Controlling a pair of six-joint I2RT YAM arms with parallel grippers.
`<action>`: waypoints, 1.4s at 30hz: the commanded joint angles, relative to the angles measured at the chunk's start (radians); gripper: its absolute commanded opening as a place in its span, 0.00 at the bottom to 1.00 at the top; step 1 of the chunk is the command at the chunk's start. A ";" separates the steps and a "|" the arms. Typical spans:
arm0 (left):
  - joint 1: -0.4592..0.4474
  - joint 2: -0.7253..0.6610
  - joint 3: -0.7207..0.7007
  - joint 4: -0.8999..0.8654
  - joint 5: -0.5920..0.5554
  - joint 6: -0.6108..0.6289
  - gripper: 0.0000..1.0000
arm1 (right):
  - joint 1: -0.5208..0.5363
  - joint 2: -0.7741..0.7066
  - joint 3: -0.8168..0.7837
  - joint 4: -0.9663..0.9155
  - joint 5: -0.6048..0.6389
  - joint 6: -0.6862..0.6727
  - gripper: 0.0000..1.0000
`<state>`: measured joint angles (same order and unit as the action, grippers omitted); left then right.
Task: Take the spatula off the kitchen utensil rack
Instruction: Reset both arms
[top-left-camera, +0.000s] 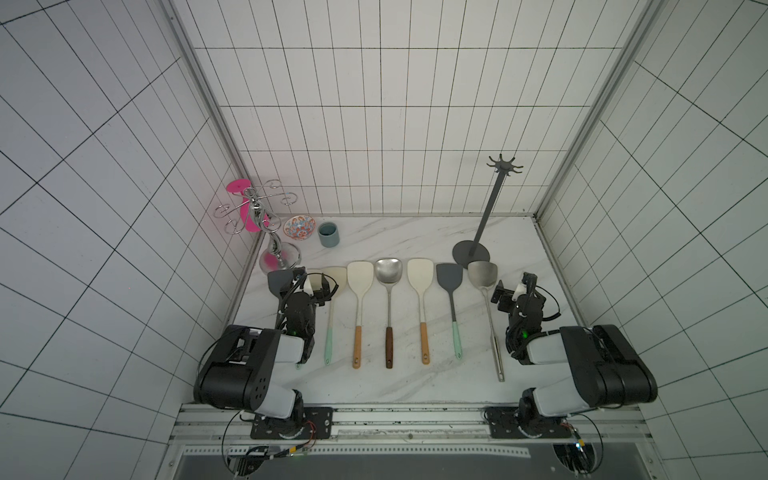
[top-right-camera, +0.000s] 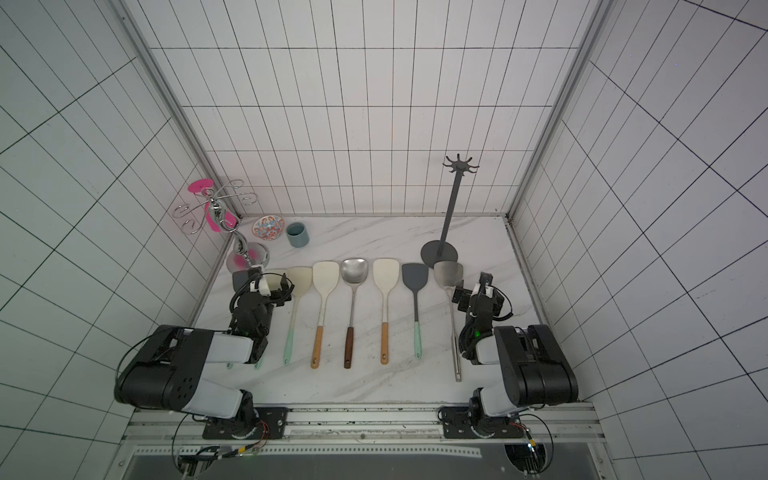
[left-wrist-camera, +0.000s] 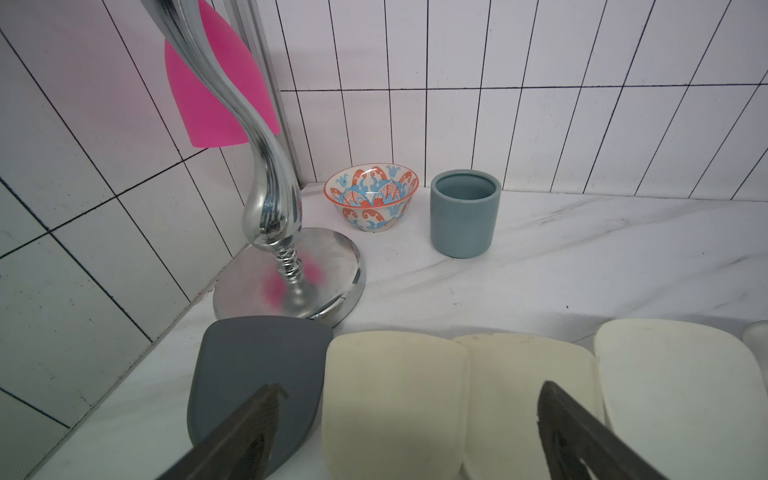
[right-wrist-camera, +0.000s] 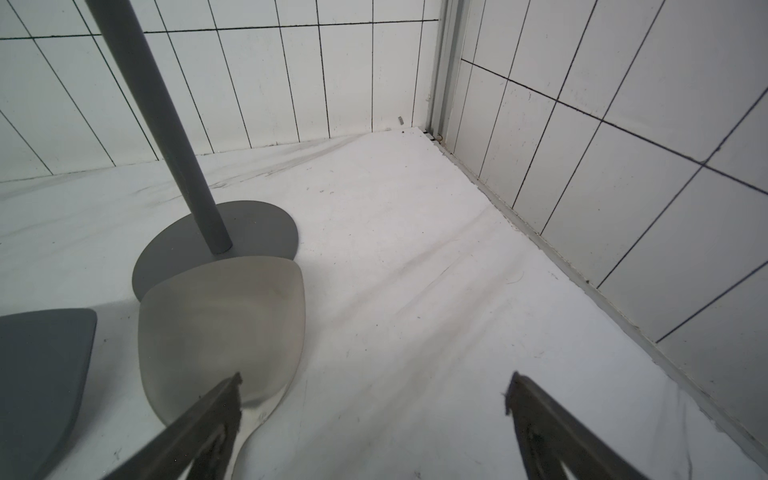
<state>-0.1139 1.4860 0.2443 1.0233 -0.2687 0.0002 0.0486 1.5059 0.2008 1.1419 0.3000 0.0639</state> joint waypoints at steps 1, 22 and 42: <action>0.005 0.020 0.000 0.097 0.055 0.027 0.97 | 0.009 0.050 -0.022 0.175 -0.038 -0.052 0.99; 0.005 0.077 0.127 -0.078 0.055 0.030 0.97 | -0.039 0.034 0.204 -0.274 -0.067 0.002 0.99; 0.004 0.072 0.129 -0.086 0.055 0.030 0.97 | -0.038 0.037 0.208 -0.278 -0.067 0.001 0.99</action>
<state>-0.1139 1.5776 0.3588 0.9226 -0.2127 0.0193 0.0193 1.5440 0.3595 0.8696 0.2436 0.0658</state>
